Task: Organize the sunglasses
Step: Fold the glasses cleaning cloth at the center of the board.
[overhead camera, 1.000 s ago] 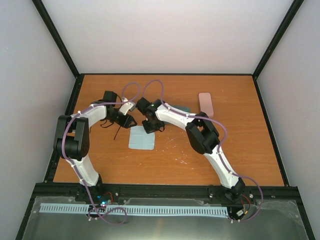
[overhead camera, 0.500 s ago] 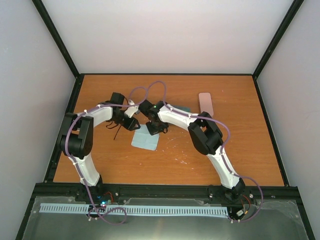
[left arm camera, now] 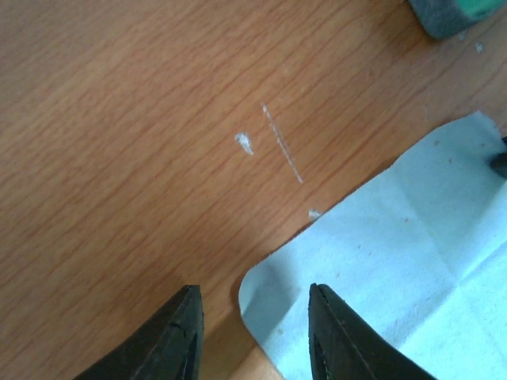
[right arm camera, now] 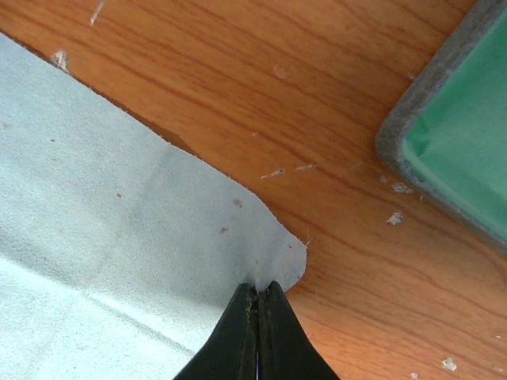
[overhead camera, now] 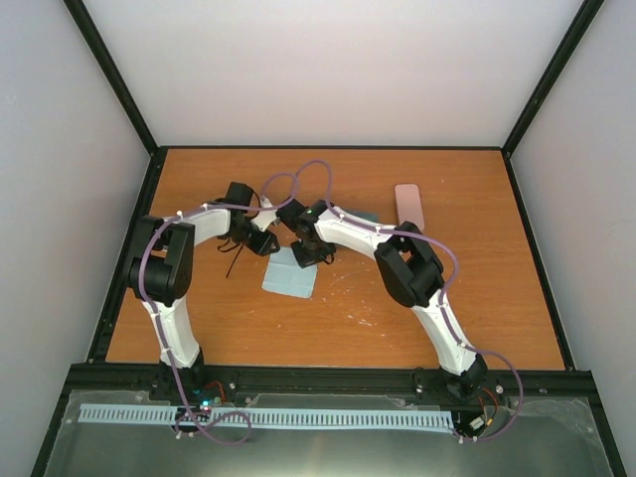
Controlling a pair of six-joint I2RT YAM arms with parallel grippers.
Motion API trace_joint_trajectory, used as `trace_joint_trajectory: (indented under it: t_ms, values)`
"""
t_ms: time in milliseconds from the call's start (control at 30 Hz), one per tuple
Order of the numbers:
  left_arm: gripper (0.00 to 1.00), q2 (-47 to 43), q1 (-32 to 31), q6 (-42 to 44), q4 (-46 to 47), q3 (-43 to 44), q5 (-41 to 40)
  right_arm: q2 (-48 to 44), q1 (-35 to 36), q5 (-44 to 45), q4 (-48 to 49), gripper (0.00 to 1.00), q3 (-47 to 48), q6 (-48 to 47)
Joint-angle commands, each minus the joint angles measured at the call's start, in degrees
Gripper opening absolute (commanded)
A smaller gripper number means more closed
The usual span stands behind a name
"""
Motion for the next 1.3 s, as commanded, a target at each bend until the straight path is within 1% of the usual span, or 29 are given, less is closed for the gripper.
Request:
trace_joint_trajectory:
  t_ms: [0,100,267,433,567,600,633,867,1133,1267]
  values:
    - [0.37,1.77,-0.79,0.13,0.8,2.58,1.34,-2.05,-0.45,0.79,1.01,0.03,-0.59,0.95]
    - [0.33,1.81,-1.02,0.17,0.57,2.08,2.49,-2.04,-0.62,0.56,1.22,0.03,-0.64,0.95]
    - [0.25,1.95,-1.57,0.21,1.11,0.81,1.66,-1.8,-0.73,0.11,1.41,0.03,-0.51,1.03]
    - [0.13,2.93,-1.6,0.84,0.84,0.95,0.95,-1.91,-0.9,0.28,1.32,0.03,-0.47,1.04]
    - [0.07,2.73,-1.59,1.3,1.1,0.29,0.15,-1.84,-0.99,0.27,1.32,0.03,-0.48,1.04]
    - [0.02,2.36,-1.59,1.54,1.35,0.0,-0.05,-1.85,-1.03,0.16,1.32,0.03,-0.49,1.05]
    - [0.01,2.16,-1.59,1.58,1.54,-0.21,-0.11,-1.76,-0.99,0.15,1.26,0.03,-0.53,1.03]
    - [0.01,-0.63,-1.6,0.95,2.24,-0.64,0.92,-2.7,-1.08,1.06,1.55,0.03,-1.0,1.23]
    - [0.01,-5.93,-1.6,-1.19,3.21,-1.13,3.9,-7.83,-1.08,1.05,8.0,0.03,-6.51,1.22]
    - [0.01,-7.58,-1.55,-2.38,3.57,-1.16,5.03,-8.13,-1.08,0.44,8.8,0.03,-7.26,0.84]
